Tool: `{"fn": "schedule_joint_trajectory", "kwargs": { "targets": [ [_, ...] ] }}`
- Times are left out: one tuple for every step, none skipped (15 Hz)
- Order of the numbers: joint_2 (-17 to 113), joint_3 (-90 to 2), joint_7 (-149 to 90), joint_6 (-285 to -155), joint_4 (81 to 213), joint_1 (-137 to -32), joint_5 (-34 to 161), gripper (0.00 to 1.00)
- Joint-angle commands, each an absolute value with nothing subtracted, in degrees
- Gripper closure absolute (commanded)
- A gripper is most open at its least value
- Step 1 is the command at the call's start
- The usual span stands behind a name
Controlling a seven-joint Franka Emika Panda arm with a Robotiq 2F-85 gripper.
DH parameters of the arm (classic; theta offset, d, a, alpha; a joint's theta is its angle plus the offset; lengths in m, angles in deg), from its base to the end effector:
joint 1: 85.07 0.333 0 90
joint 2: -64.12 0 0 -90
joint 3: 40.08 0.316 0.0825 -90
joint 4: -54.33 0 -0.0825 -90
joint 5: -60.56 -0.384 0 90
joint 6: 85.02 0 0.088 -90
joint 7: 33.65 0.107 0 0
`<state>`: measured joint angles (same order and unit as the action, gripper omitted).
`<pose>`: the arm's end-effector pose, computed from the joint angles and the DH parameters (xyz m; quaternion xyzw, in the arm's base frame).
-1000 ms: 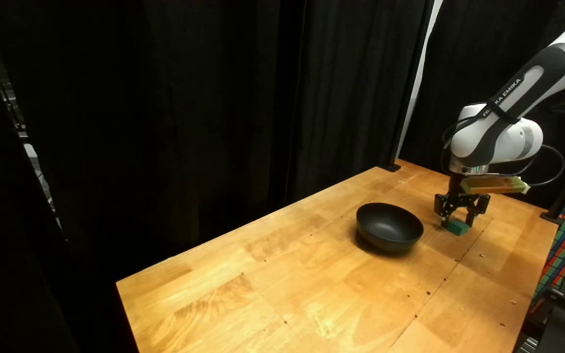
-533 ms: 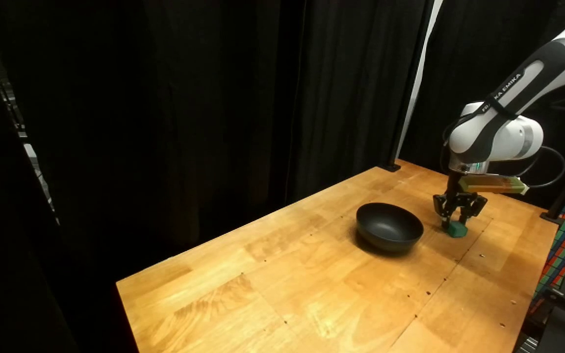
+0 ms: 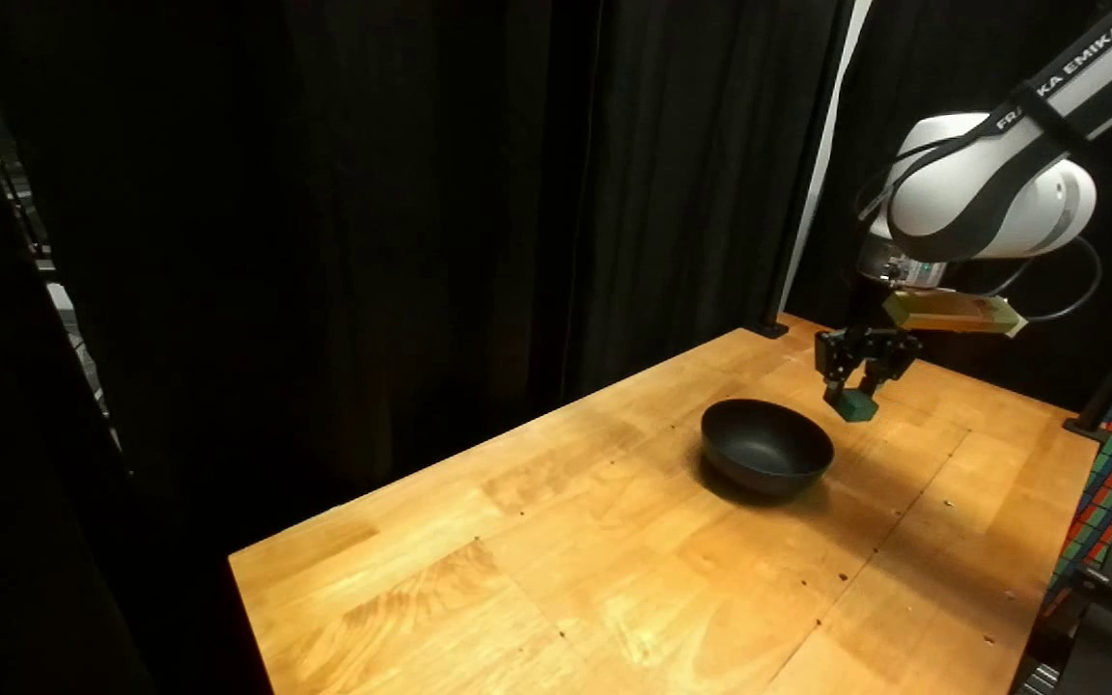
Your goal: Pick up the green object and put it in the bowl
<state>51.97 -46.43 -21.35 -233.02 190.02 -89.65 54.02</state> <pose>0.4999 -0.0996 0.2373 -0.9688 0.2472 -0.0023 0.0187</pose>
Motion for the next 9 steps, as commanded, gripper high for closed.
{"fn": "schedule_joint_trajectory", "kwargs": {
  "targets": [
    [57.51,-44.45,-18.67,-235.23,192.74,-86.62,54.47,0.81],
    [57.14,-43.46,-18.73,-236.72,192.72,-86.06,53.29,0.81],
    [56.7,-42.59,-18.63,-238.25,192.66,-85.52,52.53,0.81],
    [55.97,-42.04,-17.71,-240.19,192.63,-84.98,52.5,0.81],
    [55.42,-41.57,-17.4,-241.59,192.59,-84.65,52.15,0.31],
    [55.35,-40.95,-17.92,-241.73,192.55,-84.64,50.9,0.28],
    [55.46,-40.52,-17.81,-241.25,192.5,-84.7,49.58,0.23],
    [56.15,-39.81,-19.14,-237.92,192.11,-85.3,46.93,0.14],
    [57.51,-38.89,-21.87,-235.08,192.21,-86.29,42.94,0.07]
  ]
}}
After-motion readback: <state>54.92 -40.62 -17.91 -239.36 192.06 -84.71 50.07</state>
